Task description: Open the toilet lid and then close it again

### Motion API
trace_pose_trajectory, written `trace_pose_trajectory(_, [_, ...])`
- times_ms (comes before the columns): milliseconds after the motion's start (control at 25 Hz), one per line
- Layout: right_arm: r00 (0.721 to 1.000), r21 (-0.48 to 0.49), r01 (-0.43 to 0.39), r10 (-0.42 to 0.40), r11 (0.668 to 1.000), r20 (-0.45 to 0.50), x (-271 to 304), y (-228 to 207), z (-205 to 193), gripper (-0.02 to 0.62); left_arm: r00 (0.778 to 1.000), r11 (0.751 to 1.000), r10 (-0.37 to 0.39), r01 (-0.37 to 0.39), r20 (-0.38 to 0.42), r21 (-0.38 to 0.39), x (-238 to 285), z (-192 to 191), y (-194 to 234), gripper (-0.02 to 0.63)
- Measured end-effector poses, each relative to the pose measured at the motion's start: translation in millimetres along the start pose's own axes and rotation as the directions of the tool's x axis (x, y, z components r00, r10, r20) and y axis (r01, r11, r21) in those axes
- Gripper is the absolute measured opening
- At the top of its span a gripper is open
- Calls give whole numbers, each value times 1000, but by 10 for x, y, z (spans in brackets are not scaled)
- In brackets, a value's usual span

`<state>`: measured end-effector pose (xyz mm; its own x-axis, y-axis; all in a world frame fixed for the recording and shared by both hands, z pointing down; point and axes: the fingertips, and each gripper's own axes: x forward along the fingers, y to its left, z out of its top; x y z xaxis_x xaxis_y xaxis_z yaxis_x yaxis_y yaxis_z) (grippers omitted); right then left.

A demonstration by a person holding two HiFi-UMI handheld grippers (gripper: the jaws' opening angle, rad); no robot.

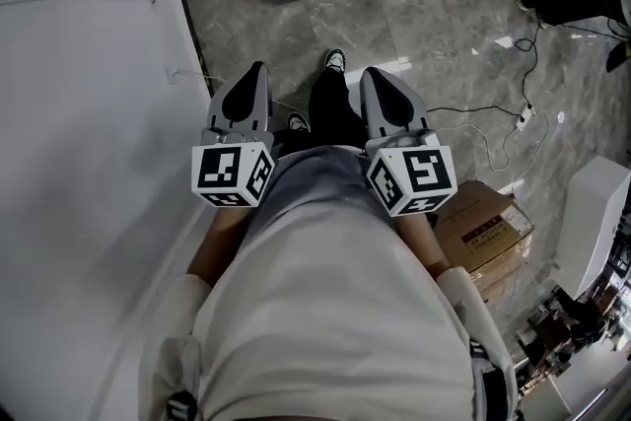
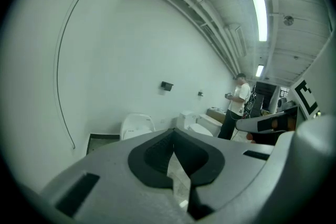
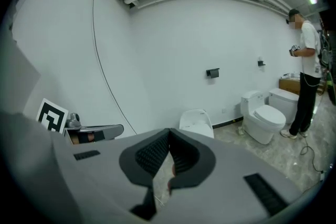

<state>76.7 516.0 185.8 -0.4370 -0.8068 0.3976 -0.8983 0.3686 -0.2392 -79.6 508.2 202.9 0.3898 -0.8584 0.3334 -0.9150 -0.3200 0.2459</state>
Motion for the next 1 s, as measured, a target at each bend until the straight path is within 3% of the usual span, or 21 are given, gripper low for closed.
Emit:
trace_pose_trajectory(400, [996, 9, -82, 82, 997, -26, 914, -612, 515, 10, 1000, 1000, 27, -27, 1, 10, 992, 489, 97, 6])
trace_pose_trajectory(760, [980, 46, -185, 188, 982, -66, 1584, -1262, 812, 11, 991, 992, 125, -124, -50, 33, 1816, 742, 69, 6])
trace_pose_trajectory(1000, [972, 64, -220, 224, 973, -76, 1873, -1427, 924, 11, 982, 983, 184, -182, -47, 29, 2022, 891, 197, 8])
